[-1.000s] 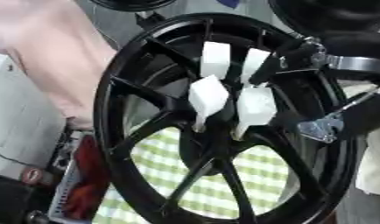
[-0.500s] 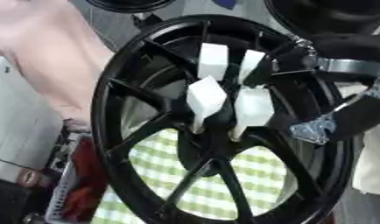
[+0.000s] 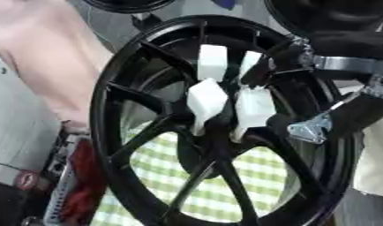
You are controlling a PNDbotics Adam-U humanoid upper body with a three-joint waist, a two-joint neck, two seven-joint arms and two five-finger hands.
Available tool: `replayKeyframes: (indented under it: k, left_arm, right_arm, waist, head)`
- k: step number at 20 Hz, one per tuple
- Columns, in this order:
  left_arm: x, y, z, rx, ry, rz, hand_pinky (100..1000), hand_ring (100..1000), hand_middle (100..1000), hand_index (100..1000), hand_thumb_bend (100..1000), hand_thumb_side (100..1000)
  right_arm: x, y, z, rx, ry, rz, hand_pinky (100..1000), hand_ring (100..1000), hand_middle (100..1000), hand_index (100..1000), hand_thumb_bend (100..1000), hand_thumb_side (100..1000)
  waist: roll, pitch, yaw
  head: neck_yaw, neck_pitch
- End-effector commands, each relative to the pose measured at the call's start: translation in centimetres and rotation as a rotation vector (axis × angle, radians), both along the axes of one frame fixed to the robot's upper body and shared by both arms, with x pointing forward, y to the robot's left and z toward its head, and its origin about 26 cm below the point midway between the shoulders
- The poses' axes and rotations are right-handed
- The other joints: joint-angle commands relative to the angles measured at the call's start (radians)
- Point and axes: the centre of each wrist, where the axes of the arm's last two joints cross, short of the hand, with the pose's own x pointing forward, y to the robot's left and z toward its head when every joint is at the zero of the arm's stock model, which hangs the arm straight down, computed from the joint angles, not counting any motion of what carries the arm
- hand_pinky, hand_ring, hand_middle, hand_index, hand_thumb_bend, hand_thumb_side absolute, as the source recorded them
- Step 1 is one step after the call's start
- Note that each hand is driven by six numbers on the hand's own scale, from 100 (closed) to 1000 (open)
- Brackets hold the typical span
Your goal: Pull the pin out of the wheel hub.
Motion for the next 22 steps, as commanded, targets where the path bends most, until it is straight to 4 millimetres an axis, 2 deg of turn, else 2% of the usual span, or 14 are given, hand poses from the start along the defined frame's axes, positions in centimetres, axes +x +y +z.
replayKeyframes:
  k: [1,13,22]
  left_arm:
    - [-0.1,-0.09,0.57,0.017,-0.016,-0.005,1000,719,653,852,100,810]
    - [-0.06,-0.16,0.61,0.026,-0.018,-0.009,1000,720,654,852,100,810]
    - [-0.03,-0.22,0.62,0.028,-0.018,-0.012,1000,721,654,848,100,809]
  right_arm:
    - [-0.2,0.14,0.23,-0.031,-0.009,-0.015,793,754,724,874,218,366]
    - [-0.16,0.62,0.05,-0.06,0.01,-0.047,779,746,725,865,221,389]
    - [-0.17,0.43,-0.24,-0.087,0.013,-0.069,758,724,698,820,242,389]
  waist:
    - [0.005,-0.008,0.001]
    - [0.004,-0.001,0.0]
    - [0.005,0.002,-0.001]
  head:
    - [-0.001,-0.012]
    - [0.0,-0.011]
    - [0.004,-0.015]
